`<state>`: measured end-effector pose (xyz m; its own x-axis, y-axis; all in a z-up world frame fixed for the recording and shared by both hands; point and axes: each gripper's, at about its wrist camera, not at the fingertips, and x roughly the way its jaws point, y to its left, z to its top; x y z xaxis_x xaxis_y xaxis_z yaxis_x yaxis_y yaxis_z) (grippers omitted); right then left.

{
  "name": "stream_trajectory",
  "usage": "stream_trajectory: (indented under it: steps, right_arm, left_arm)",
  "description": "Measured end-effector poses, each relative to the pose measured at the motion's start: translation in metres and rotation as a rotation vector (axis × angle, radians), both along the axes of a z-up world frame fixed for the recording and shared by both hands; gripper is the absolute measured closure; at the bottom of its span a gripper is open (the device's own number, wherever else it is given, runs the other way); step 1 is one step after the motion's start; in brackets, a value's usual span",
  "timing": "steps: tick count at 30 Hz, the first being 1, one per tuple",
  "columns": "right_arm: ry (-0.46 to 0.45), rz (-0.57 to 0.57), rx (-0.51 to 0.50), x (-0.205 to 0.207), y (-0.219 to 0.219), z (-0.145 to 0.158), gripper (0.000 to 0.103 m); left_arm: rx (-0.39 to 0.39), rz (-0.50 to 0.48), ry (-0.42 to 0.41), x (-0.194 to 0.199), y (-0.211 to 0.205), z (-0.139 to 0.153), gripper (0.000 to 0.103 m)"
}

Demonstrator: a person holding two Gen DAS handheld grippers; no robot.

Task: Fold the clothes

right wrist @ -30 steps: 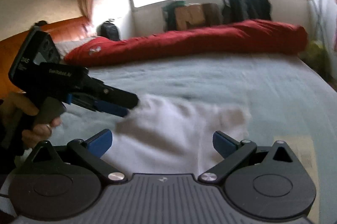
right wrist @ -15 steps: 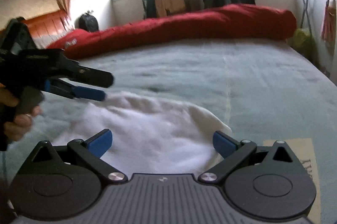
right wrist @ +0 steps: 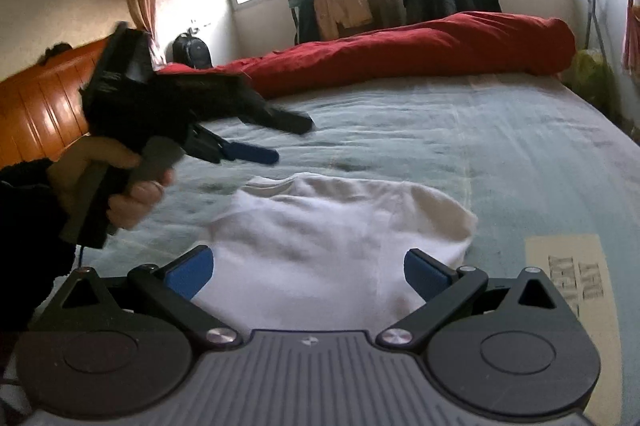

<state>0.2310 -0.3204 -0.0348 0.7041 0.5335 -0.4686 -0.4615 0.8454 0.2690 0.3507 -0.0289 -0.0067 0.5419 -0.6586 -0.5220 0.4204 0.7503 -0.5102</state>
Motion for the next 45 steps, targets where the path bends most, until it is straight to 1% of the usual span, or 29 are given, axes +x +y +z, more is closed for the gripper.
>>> stream_trajectory:
  steps: [2, 4, 6, 8, 10, 11, 13, 15, 17, 19, 21, 23, 24, 25, 27, 28, 29, 32, 35, 37, 40, 42, 45]
  right_arm:
    - [0.011, 0.012, 0.012, -0.004, 0.002, -0.004, 0.0]
    - [0.03, -0.011, -0.006, -0.006, 0.004, -0.013, 0.0]
    - [0.039, -0.036, -0.022, -0.008, 0.004, -0.02, 0.0]
    - [0.035, -0.057, -0.034, -0.012, 0.003, -0.018, 0.0]
    - [0.035, -0.073, -0.033, -0.019, 0.002, -0.01, 0.0]
    - [0.028, -0.072, -0.023, -0.024, 0.0, -0.006, 0.0]
    - [0.01, -0.067, 0.002, -0.034, -0.002, 0.001, 0.0]
    - [0.001, -0.048, 0.024, -0.039, 0.0, 0.004, 0.0]
    - [0.003, -0.028, 0.023, -0.04, 0.005, 0.001, 0.0]
    - [0.029, -0.026, -0.005, -0.038, 0.012, -0.005, 0.0]
    - [0.062, -0.045, -0.032, -0.037, 0.014, -0.014, 0.0]
    - [0.075, -0.058, -0.033, -0.04, 0.013, -0.017, 0.0]
    - [0.075, -0.061, -0.03, -0.043, 0.013, -0.016, 0.0]
    - [0.068, -0.062, -0.031, -0.046, 0.012, -0.013, 0.0]
    - [0.049, -0.065, -0.035, -0.053, 0.012, -0.007, 0.0]
    - [0.039, -0.057, -0.031, -0.054, 0.014, -0.004, 0.0]
    - [0.028, -0.046, -0.025, -0.055, 0.016, -0.001, 0.0]
    - [0.006, 0.001, -0.012, -0.053, 0.028, 0.007, 0.0]
    - [-0.003, 0.063, -0.011, -0.045, 0.049, 0.006, 0.0]
    - [0.01, 0.078, -0.015, -0.037, 0.062, -0.001, 0.0]
    - [0.091, 0.048, -0.027, -0.026, 0.067, -0.021, 0.0]
    - [0.085, 0.046, -0.03, -0.031, 0.067, -0.021, 0.0]
    - [0.068, 0.058, -0.029, -0.035, 0.072, -0.009, 0.0]
  left_arm:
    - [-0.012, -0.038, 0.006, -0.016, -0.003, 0.003, 0.012]
    - [-0.024, -0.055, 0.043, -0.025, -0.005, -0.006, 0.012]
    - [0.035, -0.03, 0.083, -0.024, -0.009, -0.023, 0.013]
    - [0.076, -0.011, 0.107, -0.018, -0.011, -0.033, 0.015]
    - [0.063, 0.01, 0.106, -0.019, -0.009, -0.025, 0.015]
    - [0.06, 0.019, 0.084, -0.023, -0.009, -0.016, 0.014]
    - [0.051, 0.008, 0.029, -0.036, -0.01, 0.0, 0.014]
    - [0.03, -0.01, 0.02, -0.052, -0.011, 0.007, 0.013]
    - [0.016, -0.026, 0.039, -0.067, -0.013, 0.005, 0.012]
    - [0.014, -0.026, 0.072, -0.08, -0.016, -0.005, 0.012]
    - [0.014, -0.009, 0.131, -0.087, -0.017, -0.023, 0.013]
    - [0.005, 0.014, 0.149, -0.093, -0.014, -0.031, 0.013]
    - [-0.004, 0.024, 0.154, -0.096, -0.012, -0.032, 0.013]
    - [-0.023, 0.032, 0.149, -0.1, -0.008, -0.027, 0.013]
    - [-0.058, 0.033, 0.124, -0.109, -0.003, -0.015, 0.012]
    - [-0.057, 0.037, 0.106, -0.113, -0.002, -0.009, 0.012]
    - [-0.043, 0.048, 0.092, -0.117, -0.001, -0.004, 0.012]
    - [0.036, 0.108, 0.075, -0.126, 0.004, 0.002, 0.012]
    - [0.097, 0.175, 0.103, -0.133, 0.016, -0.002, 0.012]
    - [0.123, 0.211, 0.122, -0.138, 0.029, -0.006, 0.012]
    - [0.163, 0.263, 0.127, -0.144, 0.046, -0.009, 0.012]
    - [0.174, 0.296, 0.122, -0.148, 0.058, -0.008, 0.012]
    - [0.164, 0.342, 0.102, -0.151, 0.073, -0.004, 0.012]
